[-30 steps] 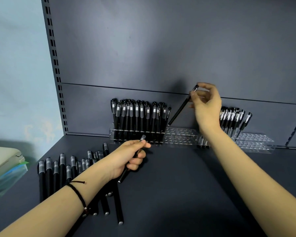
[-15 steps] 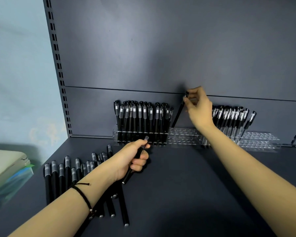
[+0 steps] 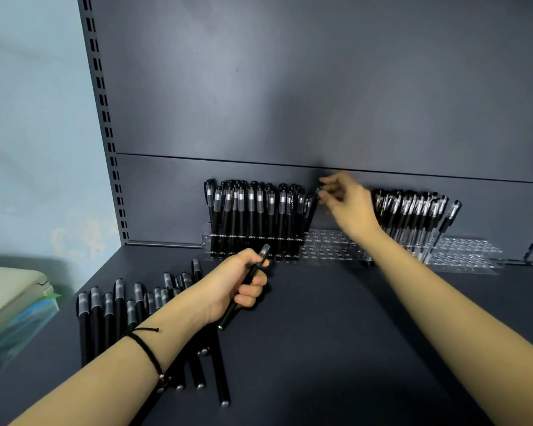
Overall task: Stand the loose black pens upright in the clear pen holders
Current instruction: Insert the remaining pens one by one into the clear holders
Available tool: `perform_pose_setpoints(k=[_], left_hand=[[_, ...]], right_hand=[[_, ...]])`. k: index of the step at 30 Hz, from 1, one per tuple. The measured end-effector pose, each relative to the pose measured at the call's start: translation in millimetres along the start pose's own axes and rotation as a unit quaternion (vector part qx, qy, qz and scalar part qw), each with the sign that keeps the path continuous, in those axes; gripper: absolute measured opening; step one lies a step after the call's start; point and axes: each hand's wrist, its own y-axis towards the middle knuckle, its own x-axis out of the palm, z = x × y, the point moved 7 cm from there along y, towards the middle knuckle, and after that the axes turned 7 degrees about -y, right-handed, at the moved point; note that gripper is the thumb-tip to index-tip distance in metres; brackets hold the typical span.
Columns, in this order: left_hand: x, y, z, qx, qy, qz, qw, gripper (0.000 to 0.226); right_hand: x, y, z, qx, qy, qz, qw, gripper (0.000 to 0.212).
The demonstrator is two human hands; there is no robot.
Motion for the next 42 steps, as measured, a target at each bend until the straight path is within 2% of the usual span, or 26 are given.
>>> perform_pose_setpoints(k=[2, 4, 8, 10, 12, 15, 17, 19, 20, 21, 22, 23, 24, 25, 26, 28, 30, 36, 38, 42], left_hand=[[0.3, -0.2, 0.6, 0.009, -0.001, -0.002, 1.0, 0.01], [0.6, 0.1, 2.1, 0.026, 0.004, 0.003, 1.0, 0.013], [5.2, -2.4, 9.0, 0.076, 0.0, -0.015, 0.997, 0.022], [7.9, -3.6, 13.9, 0.112, 0.003, -0.029, 0.993, 0.025], [9.2, -5.3, 18.3, 0.15, 0.02, -0.033, 0.988, 0.026], [12.1, -9.5, 25.7, 0.199, 0.025, -0.034, 0.979, 0.025], [14.8, -11.8, 28.4, 0.218, 0.015, -0.037, 0.975, 0.025], [14.9, -12.3, 27.9, 0.229, 0.052, -0.012, 0.972, 0.025], [12.9, -12.6, 27.2, 0.242, 0.123, 0.02, 0.962, 0.022], [10.2, -12.9, 26.9, 0.256, 0.243, 0.062, 0.934, 0.019], [9.8, -12.6, 23.7, 0.255, 0.396, 0.094, 0.877, 0.021], [10.8, -11.7, 17.0, 0.234, 0.542, 0.105, 0.8, 0.034], [11.8, -11.4, 10.3, 0.21, 0.642, 0.103, 0.73, 0.051], [13.3, -12.2, 5.0, 0.191, 0.696, 0.095, 0.686, 0.064], [14.3, -12.3, 0.8, 0.175, 0.722, 0.086, 0.664, 0.072], [14.5, -9.8, -7.5, 0.134, 0.744, 0.064, 0.651, 0.069], [13.6, -8.4, -14.0, 0.092, 0.746, 0.048, 0.657, 0.062], [12.8, -8.9, -12.4, 0.08, 0.753, 0.044, 0.651, 0.061], [12.3, -9.2, -12.2, 0.082, 0.755, 0.043, 0.649, 0.061], [11.3, -8.5, -11.5, 0.088, 0.758, 0.043, 0.645, 0.061]], right_hand=[[13.8, -2.2, 1.3, -0.003, -0.039, -0.06, 0.997, 0.022], [19.5, -5.3, -1.3, 0.001, -0.045, -0.08, 0.996, 0.028], [7.4, -18.5, -24.1, -0.021, -0.056, 0.035, 0.998, 0.021], [7.2, -30.6, -42.3, -0.046, -0.021, 0.046, 0.998, 0.014], [16.7, -42.4, -58.6, -0.062, 0.031, -0.018, 0.997, 0.01], [37.5, -58.2, -71.9, -0.032, 0.133, -0.159, 0.978, 0.009], [40.8, -63.3, -73.0, 0.009, 0.222, -0.19, 0.956, 0.01], [36.5, -61.3, -71.0, 0.041, 0.277, -0.181, 0.943, 0.011], [31.8, -57.7, -69.1, 0.055, 0.298, -0.162, 0.939, 0.01], [25.0, -52.2, -65.3, 0.066, 0.315, -0.128, 0.938, 0.009], [15.0, -45.1, -59.4, 0.072, 0.321, -0.079, 0.941, 0.009], [3.2, -38.2, -53.3, 0.07, 0.308, -0.025, 0.949, 0.013], [-9.2, -31.9, -47.3, 0.06, 0.275, 0.024, 0.959, 0.016], [-19.6, -26.6, -43.0, 0.045, 0.232, 0.062, 0.97, 0.018], [-27.8, -22.2, -40.2, 0.027, 0.189, 0.089, 0.978, 0.016], [-36.5, -14.6, -34.5, 0.001, 0.12, 0.121, 0.985, 0.012], [-36.6, -7.9, -29.5, -0.009, 0.076, 0.132, 0.988, 0.012], [-20.4, 1.1, -17.9, -0.009, 0.056, 0.123, 0.991, 0.014], [-12.2, 2.0, -14.7, -0.009, 0.042, 0.104, 0.994, 0.014], [15.2, -7.2, -1.7, -0.001, -0.001, 0.004, 1.0, 0.012]])
